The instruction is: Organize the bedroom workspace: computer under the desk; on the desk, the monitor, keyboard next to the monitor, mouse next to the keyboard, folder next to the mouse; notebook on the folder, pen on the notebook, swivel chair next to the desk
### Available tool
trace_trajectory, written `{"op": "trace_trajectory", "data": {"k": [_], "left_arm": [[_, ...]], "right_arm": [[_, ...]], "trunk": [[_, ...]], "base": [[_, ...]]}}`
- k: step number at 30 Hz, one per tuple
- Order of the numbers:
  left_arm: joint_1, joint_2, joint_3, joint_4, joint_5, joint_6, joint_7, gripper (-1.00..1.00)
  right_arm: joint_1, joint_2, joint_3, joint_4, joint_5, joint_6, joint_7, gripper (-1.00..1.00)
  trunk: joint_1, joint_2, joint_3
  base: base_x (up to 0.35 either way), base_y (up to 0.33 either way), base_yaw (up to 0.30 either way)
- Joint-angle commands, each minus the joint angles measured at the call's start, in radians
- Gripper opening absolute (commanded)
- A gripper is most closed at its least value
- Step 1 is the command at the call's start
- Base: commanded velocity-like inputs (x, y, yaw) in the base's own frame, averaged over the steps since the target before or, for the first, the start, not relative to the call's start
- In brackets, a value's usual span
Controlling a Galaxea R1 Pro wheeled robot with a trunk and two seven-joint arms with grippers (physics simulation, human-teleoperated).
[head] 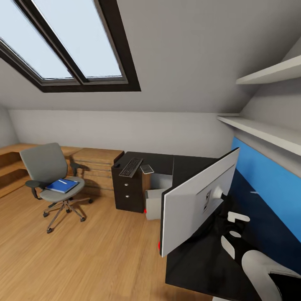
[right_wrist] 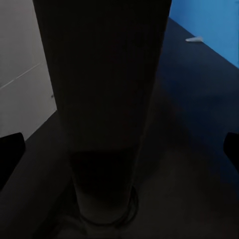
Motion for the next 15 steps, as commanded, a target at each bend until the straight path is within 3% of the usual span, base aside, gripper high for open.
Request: {"op": "trace_trajectory", "data": {"k": [1,15], "left_arm": [[-0.001,0.0,-0.009,0.0,0.006,-0.002,0.006,1.0],[-0.001,0.0,-0.009,0.0,0.006,-0.003,0.006,1.0]], "right_arm": [[-0.001,0.0,-0.002,0.001,-0.007,-0.006,0.002,1.0],[-0.001,0.0,-0.002,0.0,-0.007,-0.006,0.002,1.0]], "trunk": [[0.0,-0.001,-0.002],[0.0,-0.001,-0.002]], "base": [[0.005,0.0,0.0],[0.078,0.0,0.0]]}}
